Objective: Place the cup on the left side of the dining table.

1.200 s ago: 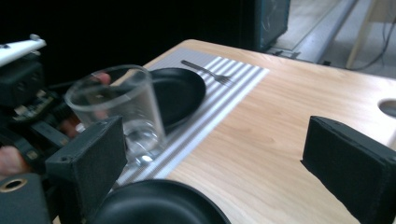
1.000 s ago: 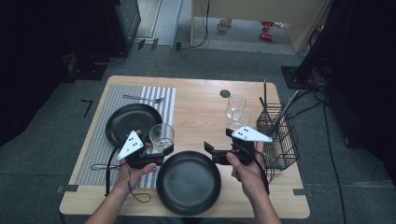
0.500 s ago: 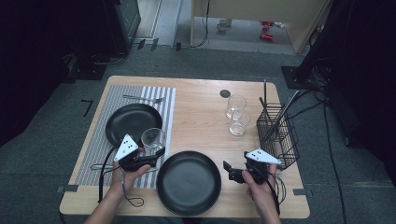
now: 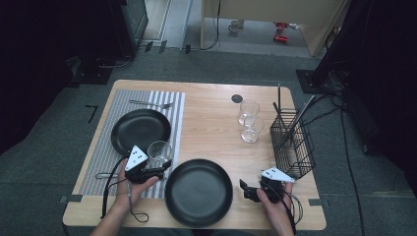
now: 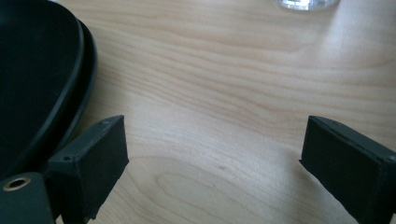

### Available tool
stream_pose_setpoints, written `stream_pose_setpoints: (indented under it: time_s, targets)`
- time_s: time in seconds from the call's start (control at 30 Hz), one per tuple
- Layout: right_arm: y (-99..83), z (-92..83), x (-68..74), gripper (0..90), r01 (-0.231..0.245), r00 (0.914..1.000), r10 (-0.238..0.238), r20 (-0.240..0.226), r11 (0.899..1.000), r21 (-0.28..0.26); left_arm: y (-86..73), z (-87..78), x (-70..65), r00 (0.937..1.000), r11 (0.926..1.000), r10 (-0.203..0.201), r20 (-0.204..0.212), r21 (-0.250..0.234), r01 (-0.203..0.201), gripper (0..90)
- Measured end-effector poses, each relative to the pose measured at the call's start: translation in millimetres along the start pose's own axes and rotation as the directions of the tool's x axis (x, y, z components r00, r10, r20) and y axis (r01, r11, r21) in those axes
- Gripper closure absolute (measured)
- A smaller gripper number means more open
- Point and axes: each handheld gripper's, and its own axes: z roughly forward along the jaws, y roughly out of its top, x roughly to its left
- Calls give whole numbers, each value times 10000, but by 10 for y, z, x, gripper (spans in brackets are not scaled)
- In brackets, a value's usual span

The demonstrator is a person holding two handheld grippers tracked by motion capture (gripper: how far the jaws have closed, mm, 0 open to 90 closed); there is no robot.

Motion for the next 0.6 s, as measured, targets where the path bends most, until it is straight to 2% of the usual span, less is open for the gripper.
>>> stream_pose_setpoints:
  time_s: [0.07,0.17,0.23,0.37,0.4,0.47,0.53,0.6]
  targets:
    - [-26,23,-16,88,-68,10000,67,55,9997,244,-18,19,2,9999,9998,35,-151,197,-32,215]
    - [-29,23,-20,90,0,10000,-3,90,9994,334,-30,31,1,9997,9993,96,-204,360,-89,215]
    - [-33,19,-21,91,52,9999,-57,149,9994,354,-33,31,-8,9995,9992,182,-239,353,-173,215]
    - [-37,18,-21,91,290,9989,-306,364,9986,452,-37,22,-8,9995,9991,93,-312,414,-80,214]
    - [-41,17,-21,91,483,9973,-511,525,9974,543,-53,14,-17,9989,9988,247,-402,425,-230,214]
    - [-44,15,-22,91,551,9963,-588,628,9968,583,-56,11,-28,9982,9982,374,-478,496,-350,213]
    - [-59,1,-31,89,763,9920,-831,953,9945,723,-53,12,-57,9961,9965,564,-673,657,-520,213]
    - [-63,-3,-36,88,776,9914,-849,998,9942,742,-51,13,-65,9951,9956,649,-741,717,-596,213]
